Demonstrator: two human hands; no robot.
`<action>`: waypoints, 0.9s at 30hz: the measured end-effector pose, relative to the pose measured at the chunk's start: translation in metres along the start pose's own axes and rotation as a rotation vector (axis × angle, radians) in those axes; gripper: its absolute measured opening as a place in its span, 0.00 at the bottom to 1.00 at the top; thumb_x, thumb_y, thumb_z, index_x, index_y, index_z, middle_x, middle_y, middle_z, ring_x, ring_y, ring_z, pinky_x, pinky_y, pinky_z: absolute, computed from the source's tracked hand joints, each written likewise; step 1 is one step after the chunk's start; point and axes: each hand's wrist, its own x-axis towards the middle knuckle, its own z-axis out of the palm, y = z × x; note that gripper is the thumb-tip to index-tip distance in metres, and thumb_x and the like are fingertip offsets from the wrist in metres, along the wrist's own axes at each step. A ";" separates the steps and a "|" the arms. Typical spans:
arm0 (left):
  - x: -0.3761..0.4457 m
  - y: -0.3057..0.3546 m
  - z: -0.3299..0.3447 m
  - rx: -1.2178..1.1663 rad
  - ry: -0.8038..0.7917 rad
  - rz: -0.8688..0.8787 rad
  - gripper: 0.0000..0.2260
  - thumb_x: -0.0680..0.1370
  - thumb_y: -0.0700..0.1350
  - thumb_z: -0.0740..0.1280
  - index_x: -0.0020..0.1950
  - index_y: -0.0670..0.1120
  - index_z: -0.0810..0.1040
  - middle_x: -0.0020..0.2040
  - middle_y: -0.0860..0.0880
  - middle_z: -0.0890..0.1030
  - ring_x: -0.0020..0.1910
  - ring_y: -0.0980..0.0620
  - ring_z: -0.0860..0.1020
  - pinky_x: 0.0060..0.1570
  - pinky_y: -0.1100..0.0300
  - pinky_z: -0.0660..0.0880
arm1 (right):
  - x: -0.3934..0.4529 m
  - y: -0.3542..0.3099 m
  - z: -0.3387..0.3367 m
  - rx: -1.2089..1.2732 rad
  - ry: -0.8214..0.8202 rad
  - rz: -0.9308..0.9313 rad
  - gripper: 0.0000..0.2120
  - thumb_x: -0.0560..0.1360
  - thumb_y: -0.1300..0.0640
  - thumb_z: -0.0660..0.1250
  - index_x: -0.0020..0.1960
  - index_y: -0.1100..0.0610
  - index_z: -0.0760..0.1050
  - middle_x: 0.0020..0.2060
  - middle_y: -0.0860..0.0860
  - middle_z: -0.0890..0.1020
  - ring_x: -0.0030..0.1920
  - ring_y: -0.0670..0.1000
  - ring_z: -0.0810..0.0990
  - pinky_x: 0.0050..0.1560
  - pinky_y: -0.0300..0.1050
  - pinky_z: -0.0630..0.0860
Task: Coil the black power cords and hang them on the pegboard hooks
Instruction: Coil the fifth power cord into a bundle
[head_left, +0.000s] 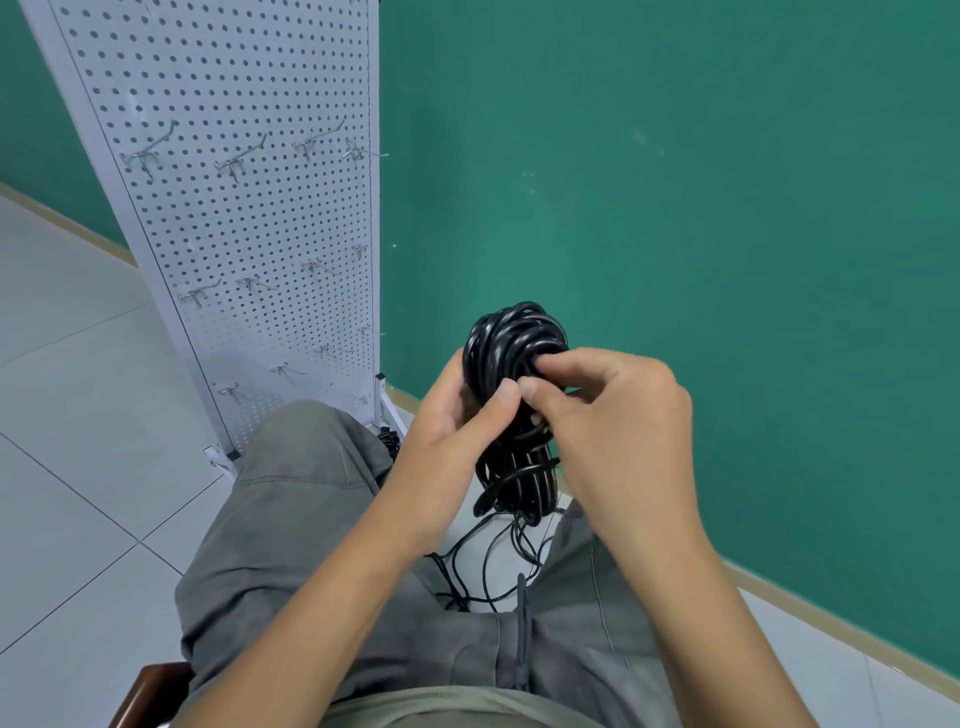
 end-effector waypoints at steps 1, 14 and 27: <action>0.000 0.000 -0.001 -0.017 0.001 -0.022 0.16 0.81 0.48 0.64 0.69 0.49 0.76 0.63 0.50 0.83 0.65 0.52 0.80 0.60 0.60 0.76 | -0.001 0.000 0.003 0.045 0.029 0.009 0.03 0.72 0.57 0.78 0.45 0.51 0.87 0.37 0.40 0.85 0.39 0.38 0.82 0.42 0.28 0.74; 0.003 -0.005 -0.008 -0.017 -0.007 -0.123 0.17 0.80 0.55 0.62 0.69 0.56 0.75 0.65 0.55 0.82 0.65 0.55 0.79 0.59 0.51 0.79 | -0.007 0.032 0.010 -0.184 -0.207 -0.243 0.16 0.82 0.56 0.67 0.68 0.45 0.78 0.57 0.44 0.66 0.57 0.46 0.62 0.61 0.34 0.62; 0.006 -0.016 -0.011 -0.044 -0.055 -0.243 0.26 0.83 0.61 0.50 0.75 0.52 0.72 0.70 0.50 0.79 0.72 0.47 0.75 0.71 0.33 0.69 | 0.007 0.054 0.022 0.296 -0.043 -0.003 0.12 0.73 0.60 0.77 0.50 0.44 0.81 0.55 0.43 0.80 0.58 0.41 0.79 0.61 0.51 0.77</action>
